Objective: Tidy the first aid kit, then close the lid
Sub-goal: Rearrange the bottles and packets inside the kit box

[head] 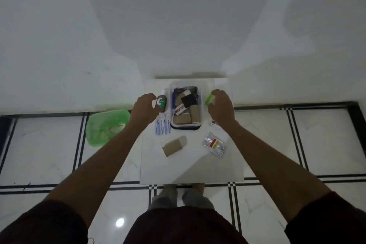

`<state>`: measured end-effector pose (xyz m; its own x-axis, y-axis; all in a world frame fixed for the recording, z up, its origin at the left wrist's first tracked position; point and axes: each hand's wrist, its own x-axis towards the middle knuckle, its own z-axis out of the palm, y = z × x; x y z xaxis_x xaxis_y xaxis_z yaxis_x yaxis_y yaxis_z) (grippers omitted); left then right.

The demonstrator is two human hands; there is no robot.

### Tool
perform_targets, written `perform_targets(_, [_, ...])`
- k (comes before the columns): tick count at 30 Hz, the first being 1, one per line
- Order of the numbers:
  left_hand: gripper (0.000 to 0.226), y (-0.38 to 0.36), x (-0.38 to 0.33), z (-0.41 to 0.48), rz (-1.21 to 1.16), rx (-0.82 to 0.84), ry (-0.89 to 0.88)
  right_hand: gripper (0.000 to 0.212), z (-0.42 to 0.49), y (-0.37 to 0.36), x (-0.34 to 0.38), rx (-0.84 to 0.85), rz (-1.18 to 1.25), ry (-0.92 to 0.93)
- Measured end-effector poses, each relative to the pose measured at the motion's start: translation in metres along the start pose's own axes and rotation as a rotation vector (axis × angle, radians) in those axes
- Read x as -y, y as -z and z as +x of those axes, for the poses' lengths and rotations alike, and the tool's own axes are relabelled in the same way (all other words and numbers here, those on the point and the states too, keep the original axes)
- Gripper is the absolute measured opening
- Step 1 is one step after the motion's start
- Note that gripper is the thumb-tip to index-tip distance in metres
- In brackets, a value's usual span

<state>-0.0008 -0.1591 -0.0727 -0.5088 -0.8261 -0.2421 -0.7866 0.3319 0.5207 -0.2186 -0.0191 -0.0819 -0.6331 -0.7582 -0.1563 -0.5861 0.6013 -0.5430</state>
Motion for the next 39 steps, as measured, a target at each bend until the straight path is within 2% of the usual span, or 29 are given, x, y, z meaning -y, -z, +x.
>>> perform_targets(7, [0.034, -0.047, 0.019, 0.044, 0.055, 0.073, 0.026, 0.051, 0.029, -0.028, -0.036, 0.121, -0.208, -0.023])
perform_targets(14, [0.037, -0.068, 0.027, 0.071, 0.155, 0.108, 0.050, 0.042, 0.053, -0.045, -0.036, 0.118, -0.459, -0.087])
perform_targets(18, [0.029, -0.071, 0.029, 0.082, 0.172, 0.132, 0.081, 0.052, 0.056, -0.051, -0.043, 0.151, -0.336, -0.155])
perform_targets(22, [0.034, -0.073, 0.030, 0.082, 0.197, 0.195, 0.019, 0.052, 0.056, -0.051, -0.051, 0.079, -0.229, -0.106])
perform_targets(25, [0.034, -0.076, 0.035, 0.080, 0.158, 0.187, 0.040, 0.055, 0.056, -0.046, -0.053, -0.008, -0.125, -0.126])
perform_targets(28, [0.034, -0.076, 0.038, 0.080, 0.029, 0.114, 0.150, 0.056, 0.057, -0.037, -0.044, -0.150, -0.096, -0.085])
perform_targets(31, [0.029, -0.064, 0.040, 0.076, -0.075, -0.024, 0.202, 0.055, 0.052, -0.023, -0.015, -0.312, -0.038, 0.093])
perform_targets(33, [0.026, -0.050, 0.037, 0.066, -0.072, -0.137, 0.119, 0.058, 0.047, -0.017, 0.011, -0.281, 0.080, 0.247])
perform_targets(35, [0.031, -0.036, 0.030, 0.050, -0.036, -0.225, -0.050, 0.062, 0.045, -0.017, 0.033, -0.116, 0.141, 0.280])
perform_targets(37, [0.042, -0.026, 0.022, 0.033, -0.043, -0.211, -0.238, 0.058, 0.049, -0.021, 0.045, 0.012, 0.090, 0.256])
perform_targets(39, [0.045, -0.021, 0.015, 0.025, -0.009, -0.143, -0.387, 0.049, 0.057, -0.024, 0.050, 0.056, -0.026, 0.266])
